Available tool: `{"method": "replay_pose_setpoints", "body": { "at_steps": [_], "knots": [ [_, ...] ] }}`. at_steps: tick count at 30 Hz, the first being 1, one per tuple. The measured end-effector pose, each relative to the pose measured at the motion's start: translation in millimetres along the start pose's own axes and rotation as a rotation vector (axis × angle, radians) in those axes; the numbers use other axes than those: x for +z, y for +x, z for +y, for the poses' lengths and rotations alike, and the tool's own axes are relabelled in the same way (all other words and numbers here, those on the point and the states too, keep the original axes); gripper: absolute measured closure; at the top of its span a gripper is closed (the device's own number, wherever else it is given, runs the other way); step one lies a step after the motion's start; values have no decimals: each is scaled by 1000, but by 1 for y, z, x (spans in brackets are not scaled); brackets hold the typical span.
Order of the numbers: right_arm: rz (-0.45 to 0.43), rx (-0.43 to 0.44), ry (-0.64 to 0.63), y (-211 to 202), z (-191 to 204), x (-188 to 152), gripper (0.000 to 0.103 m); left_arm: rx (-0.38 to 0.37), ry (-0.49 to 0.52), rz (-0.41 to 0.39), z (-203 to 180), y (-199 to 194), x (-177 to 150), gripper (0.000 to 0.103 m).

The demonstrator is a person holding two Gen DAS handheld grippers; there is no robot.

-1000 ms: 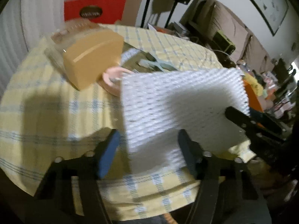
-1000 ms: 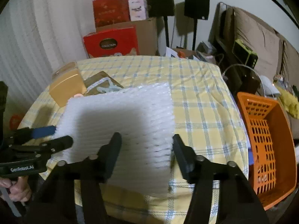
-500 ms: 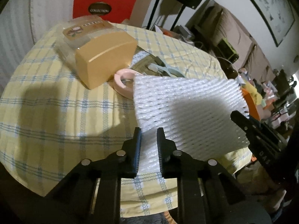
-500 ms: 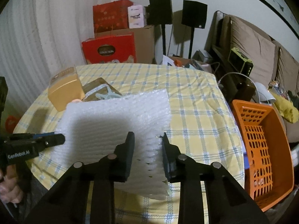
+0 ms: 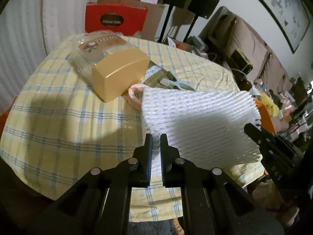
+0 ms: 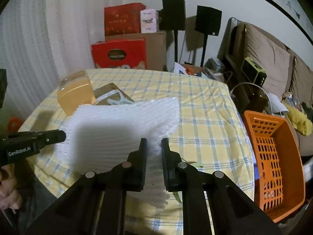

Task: Organize objects
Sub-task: 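Close the right gripper on the foam sheet edge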

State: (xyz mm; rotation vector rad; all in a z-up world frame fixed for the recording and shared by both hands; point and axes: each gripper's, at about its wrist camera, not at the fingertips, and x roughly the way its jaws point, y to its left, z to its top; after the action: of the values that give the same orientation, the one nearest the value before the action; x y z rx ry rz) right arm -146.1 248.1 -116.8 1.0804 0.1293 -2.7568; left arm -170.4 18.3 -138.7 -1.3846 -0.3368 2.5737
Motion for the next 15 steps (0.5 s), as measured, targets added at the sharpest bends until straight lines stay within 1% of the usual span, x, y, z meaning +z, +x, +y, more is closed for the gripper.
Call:
{"method": "replay_pose_setpoints", "body": {
  "at_steps": [2, 6, 9, 12, 15],
  "knots": [
    [-3, 3, -8, -3, 3, 0, 92, 2, 3, -8, -1, -7, -1, 97],
    [-5, 5, -33, -8, 13, 3, 93, -29, -14, -28, 1, -23, -4, 97],
    [-12, -19, -57, -12, 22, 3, 93, -38, -35, -37, 3, -31, -6, 97],
    [-39, -21, -60, -28, 27, 2, 93, -31, -23, -66, 2, -44, -12, 97],
    [-55, 1, -48, -44, 29, -2, 93, -22, -22, -86, -3, -55, -21, 97]
  ]
}}
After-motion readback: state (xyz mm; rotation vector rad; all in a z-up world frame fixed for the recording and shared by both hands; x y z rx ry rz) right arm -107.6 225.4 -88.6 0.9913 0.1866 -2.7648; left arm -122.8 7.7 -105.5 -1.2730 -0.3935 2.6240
